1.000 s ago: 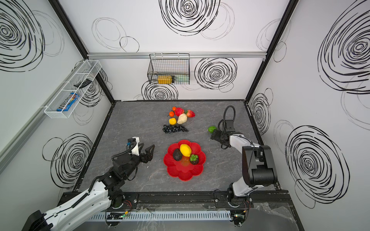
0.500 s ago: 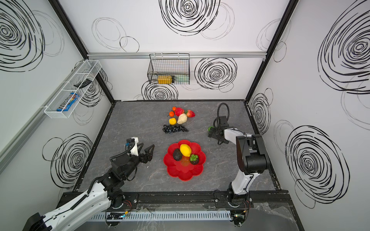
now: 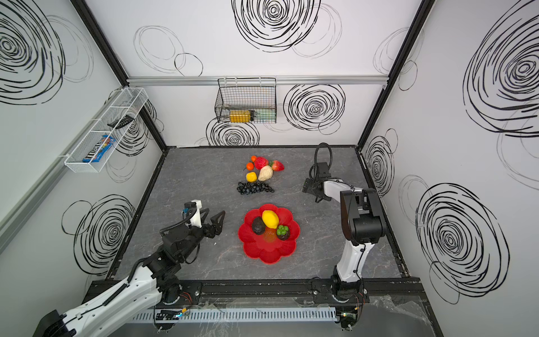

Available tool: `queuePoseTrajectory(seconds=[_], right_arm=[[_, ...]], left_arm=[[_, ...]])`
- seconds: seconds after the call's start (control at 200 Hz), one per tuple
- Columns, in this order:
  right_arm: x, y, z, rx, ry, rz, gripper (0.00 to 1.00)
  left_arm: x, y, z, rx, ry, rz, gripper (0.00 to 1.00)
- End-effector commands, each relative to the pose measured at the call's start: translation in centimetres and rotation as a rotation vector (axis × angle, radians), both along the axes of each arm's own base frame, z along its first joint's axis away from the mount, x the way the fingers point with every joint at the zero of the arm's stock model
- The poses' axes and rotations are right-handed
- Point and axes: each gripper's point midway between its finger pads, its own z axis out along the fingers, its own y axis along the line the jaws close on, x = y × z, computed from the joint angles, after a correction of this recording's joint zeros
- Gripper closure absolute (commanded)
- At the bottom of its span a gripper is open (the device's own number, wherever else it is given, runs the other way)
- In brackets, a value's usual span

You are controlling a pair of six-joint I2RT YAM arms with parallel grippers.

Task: Arrange fruit in a fruit bowl
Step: Move the fruit to the top-right of the table.

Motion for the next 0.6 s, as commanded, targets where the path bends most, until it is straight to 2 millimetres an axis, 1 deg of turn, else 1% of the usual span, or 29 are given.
queuePoseTrajectory(seconds=[0.0, 0.29, 0.405, 0.49, 0.59], right_arm=[[1.3, -0.2, 0.5, 0.006, -0.016, 0.008, 0.06], [3.7, 0.1, 0.6, 0.057, -0.031, 0.061, 0.06], [4.7, 0.0, 1.1, 0.075, -0.049, 0.082, 0.02], [5.1, 0.3, 1.1, 0.085, -0.047, 0.108, 0.02], [5.4, 0.2, 0.7, 0.083, -0.039, 0.108, 0.03]], left_arm=[[0.2, -0.1, 0.8, -0.031, -0.032, -0.002, 0.14], [0.3, -0.3, 0.6, -0.028, -0.024, -0.010, 0.14], [0.4, -0.3, 0.4, -0.024, -0.017, -0.011, 0.14], [0.5, -0.3, 0.3, -0.025, -0.014, -0.012, 0.14], [0.5, -0.3, 0.3, -0.023, -0.013, -0.013, 0.13]])
